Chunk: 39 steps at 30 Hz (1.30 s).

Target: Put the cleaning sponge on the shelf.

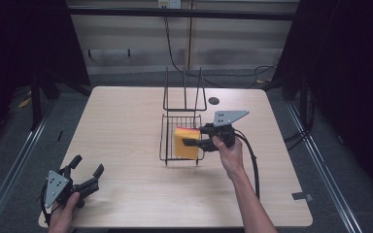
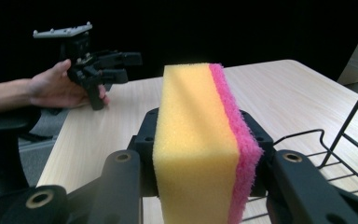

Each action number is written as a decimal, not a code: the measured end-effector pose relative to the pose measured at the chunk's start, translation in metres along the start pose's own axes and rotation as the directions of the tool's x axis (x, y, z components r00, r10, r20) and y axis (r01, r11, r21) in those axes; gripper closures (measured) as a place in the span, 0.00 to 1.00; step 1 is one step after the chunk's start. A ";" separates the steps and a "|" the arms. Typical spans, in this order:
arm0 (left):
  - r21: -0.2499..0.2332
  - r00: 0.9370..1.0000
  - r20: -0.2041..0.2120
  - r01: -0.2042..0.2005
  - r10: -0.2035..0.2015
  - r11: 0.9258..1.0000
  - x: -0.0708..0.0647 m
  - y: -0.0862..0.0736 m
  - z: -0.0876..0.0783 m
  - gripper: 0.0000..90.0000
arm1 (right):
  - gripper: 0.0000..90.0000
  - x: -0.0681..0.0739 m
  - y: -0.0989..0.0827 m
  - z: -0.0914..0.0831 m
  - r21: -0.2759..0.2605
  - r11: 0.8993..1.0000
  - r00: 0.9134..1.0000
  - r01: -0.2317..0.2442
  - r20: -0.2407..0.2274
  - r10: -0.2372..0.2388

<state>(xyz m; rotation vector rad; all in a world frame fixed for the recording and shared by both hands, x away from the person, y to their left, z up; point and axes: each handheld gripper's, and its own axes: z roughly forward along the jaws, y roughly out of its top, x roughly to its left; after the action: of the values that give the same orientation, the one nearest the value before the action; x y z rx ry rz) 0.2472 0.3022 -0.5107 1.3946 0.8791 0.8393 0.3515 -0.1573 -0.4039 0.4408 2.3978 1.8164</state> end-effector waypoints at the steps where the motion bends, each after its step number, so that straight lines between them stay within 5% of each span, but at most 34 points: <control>1: 0.000 1.000 -0.001 0.000 0.000 1.000 0.000 0.000 0.000 0.17 | 0.66 -0.001 0.000 0.002 0.005 1.000 1.000 0.001 -0.006 -0.001; 39: -0.003 1.000 0.000 -0.001 0.001 1.000 0.000 0.000 0.000 0.17 | 0.66 -0.039 -0.031 0.031 0.015 0.997 0.996 -0.075 -0.045 0.075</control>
<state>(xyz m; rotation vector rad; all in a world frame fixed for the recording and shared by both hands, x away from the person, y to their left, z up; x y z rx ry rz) 0.2473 0.3024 -0.5108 1.3924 0.8769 0.8412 0.3912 -0.1475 -0.4455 0.5024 2.4570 1.8613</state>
